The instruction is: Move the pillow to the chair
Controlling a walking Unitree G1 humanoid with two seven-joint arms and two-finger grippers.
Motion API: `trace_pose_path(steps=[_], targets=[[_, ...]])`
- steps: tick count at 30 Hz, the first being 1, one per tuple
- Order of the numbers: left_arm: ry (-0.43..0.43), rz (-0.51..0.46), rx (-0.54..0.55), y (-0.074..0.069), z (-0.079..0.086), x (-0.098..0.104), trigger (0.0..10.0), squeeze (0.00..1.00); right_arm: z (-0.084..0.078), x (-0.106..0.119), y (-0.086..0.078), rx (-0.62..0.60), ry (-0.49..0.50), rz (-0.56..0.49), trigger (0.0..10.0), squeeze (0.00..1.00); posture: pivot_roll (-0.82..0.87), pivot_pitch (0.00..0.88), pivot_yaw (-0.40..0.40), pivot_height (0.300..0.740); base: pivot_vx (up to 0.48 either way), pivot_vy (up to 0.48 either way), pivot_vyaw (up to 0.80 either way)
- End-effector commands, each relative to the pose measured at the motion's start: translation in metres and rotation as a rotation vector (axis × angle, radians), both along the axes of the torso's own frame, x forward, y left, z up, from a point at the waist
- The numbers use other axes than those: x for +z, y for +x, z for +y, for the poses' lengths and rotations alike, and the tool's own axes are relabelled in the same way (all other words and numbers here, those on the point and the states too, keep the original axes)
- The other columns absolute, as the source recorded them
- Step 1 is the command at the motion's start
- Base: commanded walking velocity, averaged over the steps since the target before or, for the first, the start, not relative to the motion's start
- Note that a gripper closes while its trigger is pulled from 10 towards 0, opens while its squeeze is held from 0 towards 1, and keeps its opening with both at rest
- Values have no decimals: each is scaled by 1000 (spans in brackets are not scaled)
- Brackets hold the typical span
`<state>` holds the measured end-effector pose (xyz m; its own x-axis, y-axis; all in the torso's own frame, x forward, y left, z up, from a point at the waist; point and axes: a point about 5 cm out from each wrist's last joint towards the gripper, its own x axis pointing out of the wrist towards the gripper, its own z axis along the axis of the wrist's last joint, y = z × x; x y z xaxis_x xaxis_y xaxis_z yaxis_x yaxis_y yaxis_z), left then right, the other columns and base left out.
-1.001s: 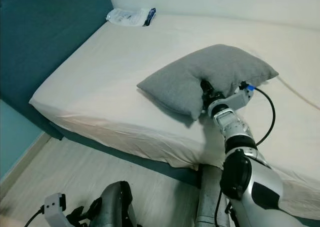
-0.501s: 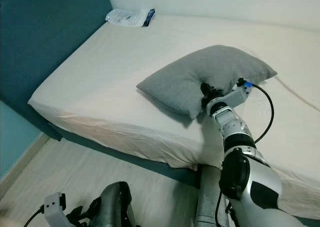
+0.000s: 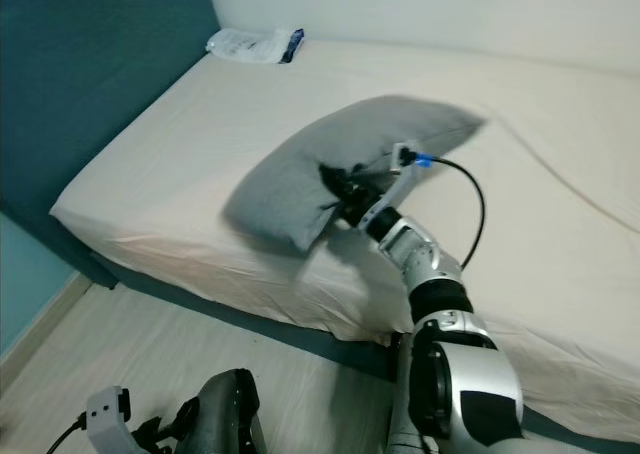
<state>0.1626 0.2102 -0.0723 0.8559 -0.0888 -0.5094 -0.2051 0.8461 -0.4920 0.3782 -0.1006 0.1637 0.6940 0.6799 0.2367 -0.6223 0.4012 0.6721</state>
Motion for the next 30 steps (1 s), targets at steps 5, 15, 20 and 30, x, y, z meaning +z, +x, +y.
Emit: trace_pose_path(steps=[5, 15, 20, 30], targets=[[-148, -18, 15, 14, -30, 0, 10000, 0, 17, 4, -5, 88, 37, -60, 10000, 0, -34, 118, -21, 468, 0, 0, 0], [-156, -186, 60, 56, -16, 27, 10000, 0, 32, -4, -14, 164, 15, -67, 10000, 0, -36, 95, -31, 503, 0, 0, 0], [-168, -170, 47, 56, -23, 25, 10000, 0, 33, -3, -14, 164, 28, -81, 10000, 0, -36, 94, -31, 538, 0, 0, 0], [-139, -36, 62, 30, -21, 7, 10000, 0, 32, -2, -14, 144, 31, -79, 10000, 0, -42, 83, -26, 588, 0, 0, 0]])
